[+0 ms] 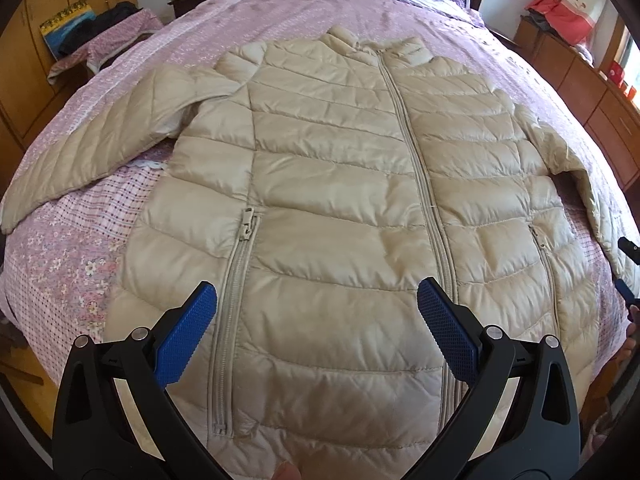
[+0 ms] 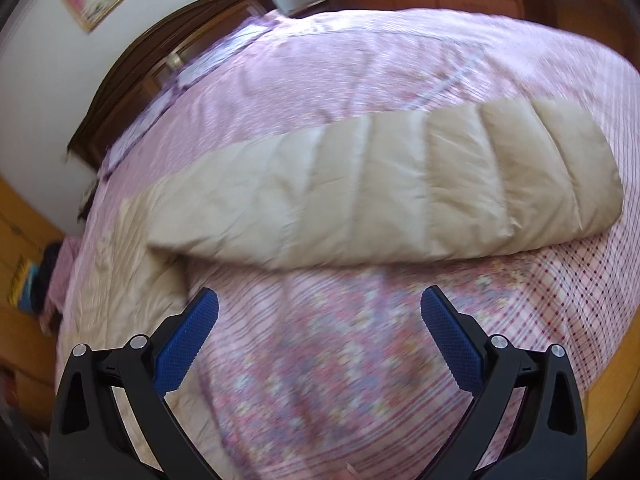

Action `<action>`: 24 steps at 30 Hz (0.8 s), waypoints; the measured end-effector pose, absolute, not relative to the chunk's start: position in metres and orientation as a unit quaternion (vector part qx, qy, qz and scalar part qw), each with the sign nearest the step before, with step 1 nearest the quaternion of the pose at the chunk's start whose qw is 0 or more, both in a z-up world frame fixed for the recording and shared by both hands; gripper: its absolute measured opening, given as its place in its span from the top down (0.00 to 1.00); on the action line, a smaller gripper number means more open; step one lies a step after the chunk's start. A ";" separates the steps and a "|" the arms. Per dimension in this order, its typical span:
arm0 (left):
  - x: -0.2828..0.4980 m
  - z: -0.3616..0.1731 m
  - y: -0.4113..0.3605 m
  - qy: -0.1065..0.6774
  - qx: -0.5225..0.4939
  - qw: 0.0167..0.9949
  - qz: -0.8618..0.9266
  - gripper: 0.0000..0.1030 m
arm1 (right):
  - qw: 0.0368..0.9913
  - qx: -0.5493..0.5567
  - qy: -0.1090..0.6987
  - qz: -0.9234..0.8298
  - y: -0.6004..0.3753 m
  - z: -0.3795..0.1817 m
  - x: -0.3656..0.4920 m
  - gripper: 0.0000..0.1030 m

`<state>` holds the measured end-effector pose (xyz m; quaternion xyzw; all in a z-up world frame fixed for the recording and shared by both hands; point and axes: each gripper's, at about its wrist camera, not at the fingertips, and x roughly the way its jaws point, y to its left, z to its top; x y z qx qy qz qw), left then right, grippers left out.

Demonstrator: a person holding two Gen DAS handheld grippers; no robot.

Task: Fold large clothes
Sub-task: 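Move the right tool to the sleeve lying across the bed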

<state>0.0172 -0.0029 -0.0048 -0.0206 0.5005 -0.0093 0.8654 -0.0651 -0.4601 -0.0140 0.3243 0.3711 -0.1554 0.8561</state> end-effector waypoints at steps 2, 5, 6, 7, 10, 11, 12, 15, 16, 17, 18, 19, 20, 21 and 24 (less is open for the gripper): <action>0.020 -0.007 -0.005 0.503 -0.017 0.864 -0.008 0.03 | 0.850 0.341 0.365 -0.166 -0.476 -0.017 -0.065 0.05; 0.023 -0.012 -0.007 0.510 -0.015 0.860 -0.006 0.03 | 0.846 0.355 0.351 -0.185 -0.497 -0.020 -0.064 0.05; 0.024 -0.014 -0.008 0.513 -0.013 0.858 -0.005 0.03 | 0.845 0.359 0.350 -0.187 -0.501 -0.022 -0.063 0.05; 0.026 -0.017 -0.009 0.517 -0.011 0.856 -0.003 0.03 | 0.841 0.365 0.350 -0.192 -0.506 -0.024 -0.063 0.05; 0.031 -0.023 -0.010 0.526 -0.008 0.851 0.001 0.03 | 0.835 0.388 0.335 -0.203 -0.518 -0.030 -0.067 0.05; 0.031 -0.024 -0.010 0.526 -0.006 0.850 0.002 0.03 | 0.833 0.395 0.329 -0.206 -0.521 -0.031 -0.068 0.05; 0.033 -0.025 -0.012 0.527 -0.001 0.850 0.004 0.03 | 0.832 0.399 0.325 -0.209 -0.523 -0.034 -0.069 0.05; 0.035 -0.027 -0.014 0.527 0.008 0.850 0.005 0.03 | 0.830 0.400 0.325 -0.215 -0.526 -0.041 -0.066 0.05; 0.036 -0.028 -0.014 0.527 0.007 0.850 0.006 0.03 | 0.829 0.400 0.324 -0.218 -0.527 -0.044 -0.064 0.05; 0.036 -0.029 -0.015 0.527 0.007 0.850 0.007 0.03 | 0.829 0.401 0.322 -0.221 -0.529 -0.046 -0.063 0.05; 0.036 -0.030 -0.015 0.527 0.008 0.850 0.007 0.03 | 0.828 0.401 0.319 -0.225 -0.530 -0.047 -0.061 0.04; 0.035 -0.030 -0.015 0.527 0.009 0.850 0.007 0.03 | 0.828 0.402 0.317 -0.230 -0.532 -0.047 -0.059 0.04; 0.035 -0.031 -0.016 0.526 0.011 0.851 0.006 0.03 | 0.826 0.404 0.315 -0.235 -0.532 -0.045 -0.058 0.05; 0.035 -0.032 -0.016 0.525 0.013 0.851 0.005 0.03 | 0.823 0.408 0.315 -0.240 -0.532 -0.043 -0.058 0.05; 0.035 -0.034 -0.015 0.525 0.015 0.851 0.003 0.03 | 0.829 0.404 0.301 -0.242 -0.534 -0.034 -0.053 0.05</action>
